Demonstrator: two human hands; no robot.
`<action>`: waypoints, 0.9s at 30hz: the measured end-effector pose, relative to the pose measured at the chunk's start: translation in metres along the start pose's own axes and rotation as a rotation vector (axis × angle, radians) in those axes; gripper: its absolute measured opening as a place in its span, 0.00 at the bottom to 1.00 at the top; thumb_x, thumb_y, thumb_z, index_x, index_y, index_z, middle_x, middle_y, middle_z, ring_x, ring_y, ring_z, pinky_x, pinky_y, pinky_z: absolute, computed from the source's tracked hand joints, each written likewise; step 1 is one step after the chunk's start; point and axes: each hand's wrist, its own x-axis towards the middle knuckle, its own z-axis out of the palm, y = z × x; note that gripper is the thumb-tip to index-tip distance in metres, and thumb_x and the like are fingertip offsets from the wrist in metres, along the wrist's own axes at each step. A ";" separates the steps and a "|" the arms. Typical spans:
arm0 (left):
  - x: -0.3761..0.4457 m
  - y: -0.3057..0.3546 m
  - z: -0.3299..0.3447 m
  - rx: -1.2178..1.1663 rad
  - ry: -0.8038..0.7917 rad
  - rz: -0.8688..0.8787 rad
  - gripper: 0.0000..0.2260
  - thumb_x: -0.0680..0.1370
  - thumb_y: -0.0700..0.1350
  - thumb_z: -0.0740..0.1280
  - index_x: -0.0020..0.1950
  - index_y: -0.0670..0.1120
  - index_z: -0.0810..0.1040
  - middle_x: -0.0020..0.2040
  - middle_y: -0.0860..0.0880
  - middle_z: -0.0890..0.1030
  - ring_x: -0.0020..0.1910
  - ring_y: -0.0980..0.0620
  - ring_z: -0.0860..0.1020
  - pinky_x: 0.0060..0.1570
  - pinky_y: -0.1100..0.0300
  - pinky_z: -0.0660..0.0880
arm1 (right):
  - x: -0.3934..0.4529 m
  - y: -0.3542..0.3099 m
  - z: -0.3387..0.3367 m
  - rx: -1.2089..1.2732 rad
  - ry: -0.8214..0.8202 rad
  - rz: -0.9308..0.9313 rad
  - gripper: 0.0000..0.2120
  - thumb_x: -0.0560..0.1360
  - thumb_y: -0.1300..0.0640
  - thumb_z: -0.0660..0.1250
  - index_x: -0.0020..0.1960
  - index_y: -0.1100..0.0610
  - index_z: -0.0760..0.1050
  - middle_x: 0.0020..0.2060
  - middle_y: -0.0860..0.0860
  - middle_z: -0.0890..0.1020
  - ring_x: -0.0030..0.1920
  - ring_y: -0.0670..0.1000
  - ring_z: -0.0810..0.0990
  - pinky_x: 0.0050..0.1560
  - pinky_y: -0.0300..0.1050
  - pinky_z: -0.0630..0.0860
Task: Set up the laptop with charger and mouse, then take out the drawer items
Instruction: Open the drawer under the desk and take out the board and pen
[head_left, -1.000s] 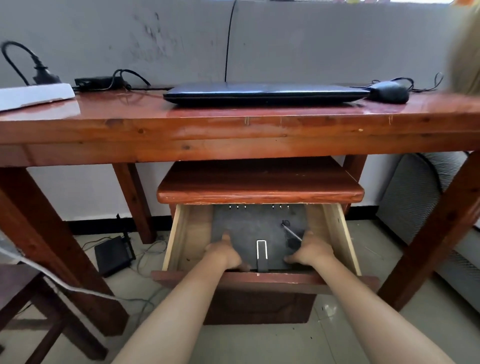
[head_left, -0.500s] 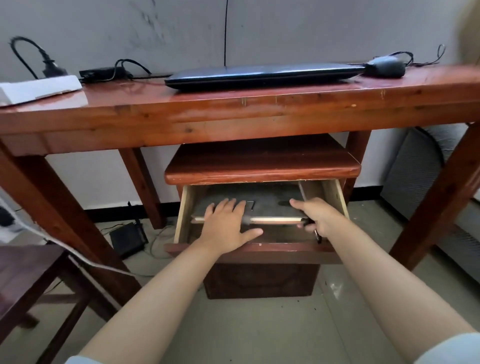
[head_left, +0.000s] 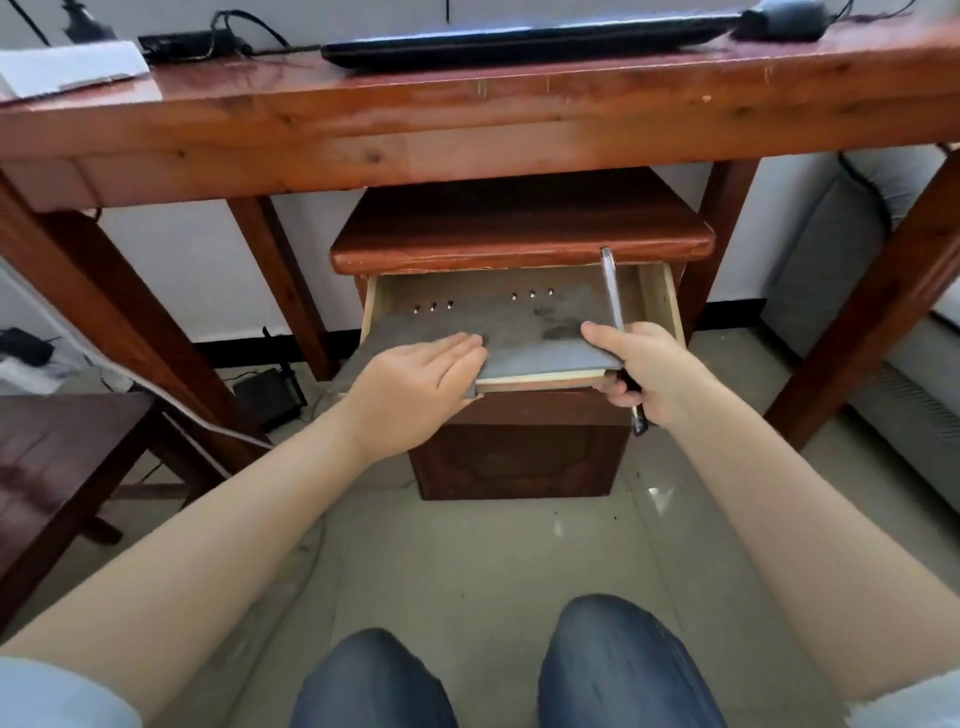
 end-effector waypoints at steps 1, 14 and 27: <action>-0.002 0.001 -0.005 0.009 0.022 0.007 0.10 0.69 0.39 0.73 0.46 0.34 0.83 0.45 0.38 0.86 0.43 0.43 0.85 0.38 0.52 0.83 | -0.003 0.000 0.001 0.026 -0.027 -0.033 0.15 0.79 0.58 0.60 0.34 0.60 0.67 0.26 0.53 0.68 0.13 0.41 0.63 0.12 0.28 0.55; 0.054 -0.042 0.015 0.115 -0.040 -0.127 0.19 0.59 0.32 0.80 0.48 0.32 0.82 0.46 0.35 0.85 0.44 0.39 0.85 0.33 0.49 0.82 | 0.020 0.001 -0.009 -0.703 0.360 -0.525 0.21 0.79 0.56 0.58 0.28 0.51 0.65 0.23 0.49 0.72 0.24 0.48 0.71 0.25 0.42 0.69; 0.065 -0.067 0.039 0.100 -0.076 -0.238 0.23 0.70 0.40 0.74 0.59 0.28 0.74 0.55 0.28 0.79 0.51 0.31 0.80 0.47 0.39 0.79 | 0.042 0.101 0.005 -1.674 0.338 -0.728 0.20 0.71 0.49 0.57 0.57 0.53 0.79 0.57 0.52 0.83 0.56 0.54 0.82 0.50 0.67 0.76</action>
